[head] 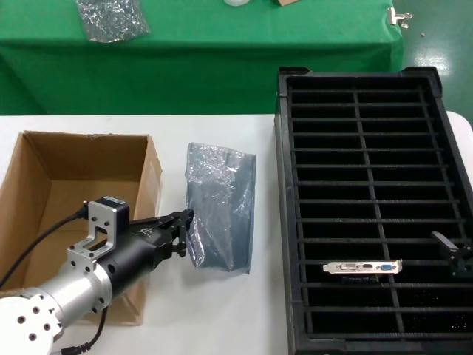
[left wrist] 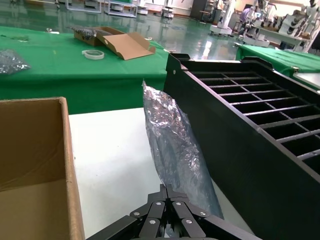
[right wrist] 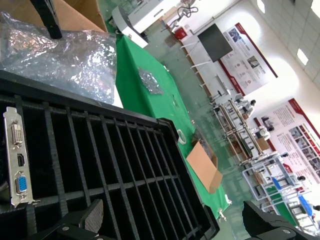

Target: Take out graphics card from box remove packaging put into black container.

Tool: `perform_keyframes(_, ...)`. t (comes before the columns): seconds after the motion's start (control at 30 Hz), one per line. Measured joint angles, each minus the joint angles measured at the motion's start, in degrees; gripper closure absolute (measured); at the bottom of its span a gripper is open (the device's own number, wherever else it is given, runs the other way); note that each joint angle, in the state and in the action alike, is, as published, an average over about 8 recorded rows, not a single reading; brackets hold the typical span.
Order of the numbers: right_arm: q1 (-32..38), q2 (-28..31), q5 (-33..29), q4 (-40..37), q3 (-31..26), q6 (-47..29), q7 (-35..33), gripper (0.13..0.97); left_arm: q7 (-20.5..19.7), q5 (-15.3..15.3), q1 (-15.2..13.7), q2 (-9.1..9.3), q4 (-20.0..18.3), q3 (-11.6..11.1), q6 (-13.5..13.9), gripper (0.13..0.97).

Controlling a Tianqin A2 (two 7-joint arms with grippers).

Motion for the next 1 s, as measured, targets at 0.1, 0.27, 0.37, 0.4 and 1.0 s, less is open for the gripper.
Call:
perform_keyframes(0.1,-0.16,0.05,-0.12,0.08,0.03,0.01,0.17,0.129,0.90,0.69,0.16,0.47,-0.13,-1.02,0.72,0.958)
perform_keyframes(0.27,-0.30,0.02,-0.12,0.23,-0.07,-0.21,0.16,0.129,2.35,1.49,0.70,1.23,-0.36,-2.27,1.64,0.940)
perform_keyframes(0.37,-0.35,-0.01,-0.14,0.32,-0.19,-0.36,0.10,0.129,3.50,1.40,1.07,1.56,-0.66,-2.76,2.10,0.927)
perform_keyframes(0.4,-0.37,-0.01,-0.16,0.36,-0.24,-0.40,0.08,0.129,3.90,1.25,1.20,1.62,-0.84,-2.91,2.25,0.923)
perform_keyframes(1.0,-0.47,-0.12,-0.54,0.65,-1.05,-0.87,0.07,0.129,12.23,-3.11,4.01,-2.10,-11.10,-6.13,3.37,0.717)
